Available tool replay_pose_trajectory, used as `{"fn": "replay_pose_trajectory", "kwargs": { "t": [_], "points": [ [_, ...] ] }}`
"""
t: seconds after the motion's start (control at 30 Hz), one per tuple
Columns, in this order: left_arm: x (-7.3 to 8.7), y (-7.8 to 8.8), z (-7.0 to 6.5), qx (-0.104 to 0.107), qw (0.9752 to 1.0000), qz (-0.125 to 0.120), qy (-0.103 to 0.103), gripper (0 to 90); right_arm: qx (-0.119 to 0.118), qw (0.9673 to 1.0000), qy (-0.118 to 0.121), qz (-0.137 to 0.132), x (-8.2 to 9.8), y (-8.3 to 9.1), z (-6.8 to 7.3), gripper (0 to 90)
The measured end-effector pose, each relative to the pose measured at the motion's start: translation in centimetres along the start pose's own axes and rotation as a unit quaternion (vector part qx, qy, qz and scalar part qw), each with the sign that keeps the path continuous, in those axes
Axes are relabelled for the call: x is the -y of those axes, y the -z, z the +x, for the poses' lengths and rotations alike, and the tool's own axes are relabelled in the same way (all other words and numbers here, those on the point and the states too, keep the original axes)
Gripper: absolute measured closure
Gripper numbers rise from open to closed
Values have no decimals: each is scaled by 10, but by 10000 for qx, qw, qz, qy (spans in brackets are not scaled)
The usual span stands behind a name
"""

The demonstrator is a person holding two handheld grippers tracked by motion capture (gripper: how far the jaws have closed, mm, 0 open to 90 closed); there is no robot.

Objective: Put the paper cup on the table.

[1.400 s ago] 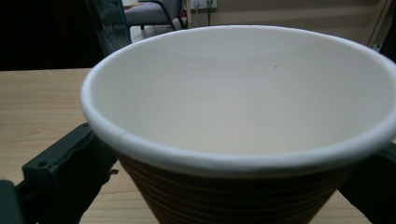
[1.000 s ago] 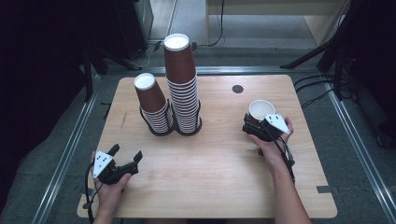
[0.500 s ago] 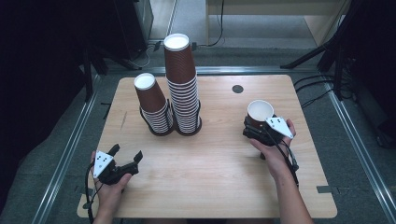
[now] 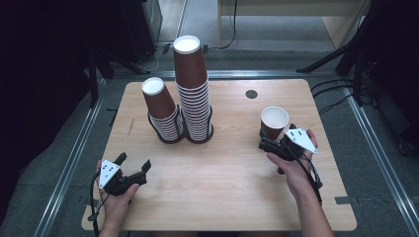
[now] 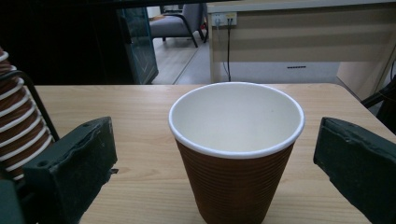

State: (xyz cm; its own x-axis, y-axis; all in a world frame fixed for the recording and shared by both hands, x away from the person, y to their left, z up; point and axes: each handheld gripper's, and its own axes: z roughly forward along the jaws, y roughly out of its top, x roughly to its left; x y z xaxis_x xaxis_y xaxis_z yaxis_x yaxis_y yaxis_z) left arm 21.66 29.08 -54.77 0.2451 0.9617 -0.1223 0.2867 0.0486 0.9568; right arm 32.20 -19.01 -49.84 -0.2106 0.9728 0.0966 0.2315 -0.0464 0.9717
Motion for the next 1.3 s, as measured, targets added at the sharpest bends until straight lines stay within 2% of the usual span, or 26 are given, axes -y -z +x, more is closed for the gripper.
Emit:
{"fn": "replay_pose_trajectory", "kwargs": {
  "t": [0.23,0.37,0.8,1.3],
  "points": [
    [0,0,-1,-8,10000,2,-9,35,-17,9997,254,-31,1,16,-4,0],
    [0,0,-1,-13,10000,0,-19,35,-11,9997,250,-32,4,23,-11,0],
    [0,0,-1,-13,10000,18,-40,35,0,9989,457,-126,10,48,-28,0],
    [1,1,-2,-7,10000,17,-47,35,5,9987,491,-117,23,72,-47,0]
  ]
}}
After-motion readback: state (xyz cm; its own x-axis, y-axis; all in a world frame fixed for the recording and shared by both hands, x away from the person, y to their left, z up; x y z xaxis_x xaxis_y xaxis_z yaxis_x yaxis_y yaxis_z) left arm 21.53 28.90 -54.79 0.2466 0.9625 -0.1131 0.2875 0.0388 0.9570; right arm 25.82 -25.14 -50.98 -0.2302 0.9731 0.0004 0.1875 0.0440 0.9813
